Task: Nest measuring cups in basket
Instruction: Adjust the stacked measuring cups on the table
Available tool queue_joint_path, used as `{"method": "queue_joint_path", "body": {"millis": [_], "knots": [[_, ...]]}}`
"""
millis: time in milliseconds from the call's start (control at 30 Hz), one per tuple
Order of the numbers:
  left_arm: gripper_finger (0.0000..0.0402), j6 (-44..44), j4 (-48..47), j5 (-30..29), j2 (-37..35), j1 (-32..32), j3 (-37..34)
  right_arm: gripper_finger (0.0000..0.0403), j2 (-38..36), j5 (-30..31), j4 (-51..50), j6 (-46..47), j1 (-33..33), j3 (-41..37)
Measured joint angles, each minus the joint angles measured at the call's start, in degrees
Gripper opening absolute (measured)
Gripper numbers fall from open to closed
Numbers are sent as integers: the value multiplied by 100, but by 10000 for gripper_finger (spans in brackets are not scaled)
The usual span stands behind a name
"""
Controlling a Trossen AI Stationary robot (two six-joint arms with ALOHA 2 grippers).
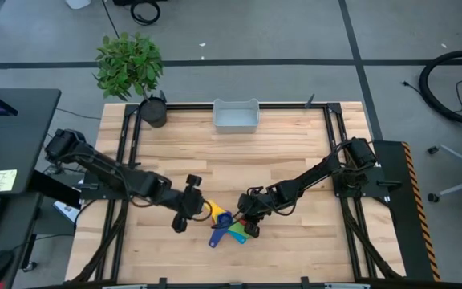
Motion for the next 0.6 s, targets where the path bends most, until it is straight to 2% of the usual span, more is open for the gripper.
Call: {"method": "queue_joint_path", "body": {"millis": [367,600], "knots": [[164,-437,1284,-397,-1,-279,-867,2,0,-63,26,-23,-6,-4],[164,90,1763,-452,109,-326,-1112,2,0,-125,28,-22,-7,-7]]}}
